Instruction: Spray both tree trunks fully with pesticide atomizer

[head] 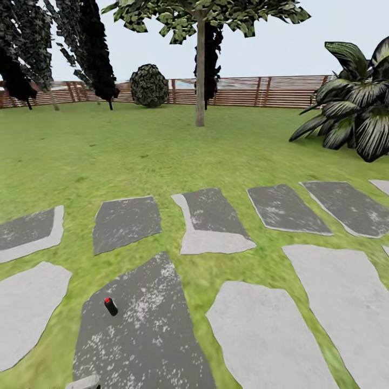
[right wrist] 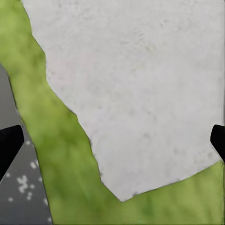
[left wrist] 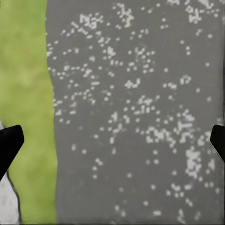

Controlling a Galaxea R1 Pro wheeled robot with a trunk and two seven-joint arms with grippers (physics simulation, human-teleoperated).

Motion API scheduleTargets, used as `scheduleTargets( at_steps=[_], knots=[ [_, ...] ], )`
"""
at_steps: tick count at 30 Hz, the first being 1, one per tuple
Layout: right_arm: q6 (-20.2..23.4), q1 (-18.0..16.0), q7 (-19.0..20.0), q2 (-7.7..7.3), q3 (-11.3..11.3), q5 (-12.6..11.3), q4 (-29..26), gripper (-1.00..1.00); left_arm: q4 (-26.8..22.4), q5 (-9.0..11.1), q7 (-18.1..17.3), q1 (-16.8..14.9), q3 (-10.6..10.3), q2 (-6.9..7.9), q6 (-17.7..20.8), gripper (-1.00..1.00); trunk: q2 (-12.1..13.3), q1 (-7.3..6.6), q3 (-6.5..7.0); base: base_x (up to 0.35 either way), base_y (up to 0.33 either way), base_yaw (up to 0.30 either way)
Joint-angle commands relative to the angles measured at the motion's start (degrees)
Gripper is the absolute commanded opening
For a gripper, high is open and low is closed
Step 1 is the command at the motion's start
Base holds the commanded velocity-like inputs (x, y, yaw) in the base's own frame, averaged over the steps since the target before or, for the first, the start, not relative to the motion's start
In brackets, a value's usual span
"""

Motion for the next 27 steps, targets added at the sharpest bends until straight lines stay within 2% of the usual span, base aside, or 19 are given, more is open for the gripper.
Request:
scheduleTargets(
  at_steps=[1,27],
  knots=[
    [-0.2,0.0,0.4,0.05,-0.4,0.2,0.0,1.00,0.1,0.5,0.0,0.0,-0.2,0.01,-0.2,1.00,0.0,0.00,-0.04,0.120,-0.269,0.276],
    [-0.2,0.0,0.4,0.05,-0.3,0.2,0.1,1.00,0.1,0.5,0.0,0.0,-0.2,0.01,-0.2,1.00,0.0,0.00,-0.04,0.126,-0.269,0.276]
  ],
)
